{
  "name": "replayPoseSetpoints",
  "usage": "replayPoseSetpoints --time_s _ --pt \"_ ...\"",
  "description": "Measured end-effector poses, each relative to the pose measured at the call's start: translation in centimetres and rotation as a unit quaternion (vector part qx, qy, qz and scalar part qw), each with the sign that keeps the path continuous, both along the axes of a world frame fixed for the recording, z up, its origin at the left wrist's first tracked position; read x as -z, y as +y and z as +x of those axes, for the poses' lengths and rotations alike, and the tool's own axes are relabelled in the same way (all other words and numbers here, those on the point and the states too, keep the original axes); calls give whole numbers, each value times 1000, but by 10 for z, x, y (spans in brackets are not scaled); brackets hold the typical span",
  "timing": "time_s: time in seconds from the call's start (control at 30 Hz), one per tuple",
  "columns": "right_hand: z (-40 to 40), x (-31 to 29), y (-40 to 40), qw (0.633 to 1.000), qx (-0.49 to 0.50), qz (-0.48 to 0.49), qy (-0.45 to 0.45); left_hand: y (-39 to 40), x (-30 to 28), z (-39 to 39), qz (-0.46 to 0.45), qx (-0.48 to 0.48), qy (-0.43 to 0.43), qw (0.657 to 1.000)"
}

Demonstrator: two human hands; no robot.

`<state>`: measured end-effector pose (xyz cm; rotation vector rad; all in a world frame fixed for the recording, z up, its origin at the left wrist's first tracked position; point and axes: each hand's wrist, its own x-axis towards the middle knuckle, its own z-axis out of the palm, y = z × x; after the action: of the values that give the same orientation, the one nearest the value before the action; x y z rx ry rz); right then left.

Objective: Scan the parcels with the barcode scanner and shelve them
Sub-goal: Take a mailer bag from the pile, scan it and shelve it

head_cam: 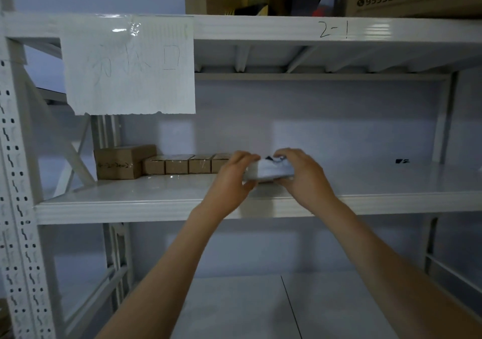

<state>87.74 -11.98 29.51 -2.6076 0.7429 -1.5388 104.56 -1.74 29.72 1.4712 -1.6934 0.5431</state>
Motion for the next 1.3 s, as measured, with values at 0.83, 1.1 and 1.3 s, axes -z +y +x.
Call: replayPoseSetpoints --time_s 0.83,1.1,1.3 --pt "110 -13 -132 905 95 195 367 -165 -12 75 401 -246 -115 875" --pt "133 -5 -159 921 78 182 334 -185 9 94 298 -192 -22 935" --pt "134 15 -177 966 54 107 228 -191 5 103 176 -213 -92 957"
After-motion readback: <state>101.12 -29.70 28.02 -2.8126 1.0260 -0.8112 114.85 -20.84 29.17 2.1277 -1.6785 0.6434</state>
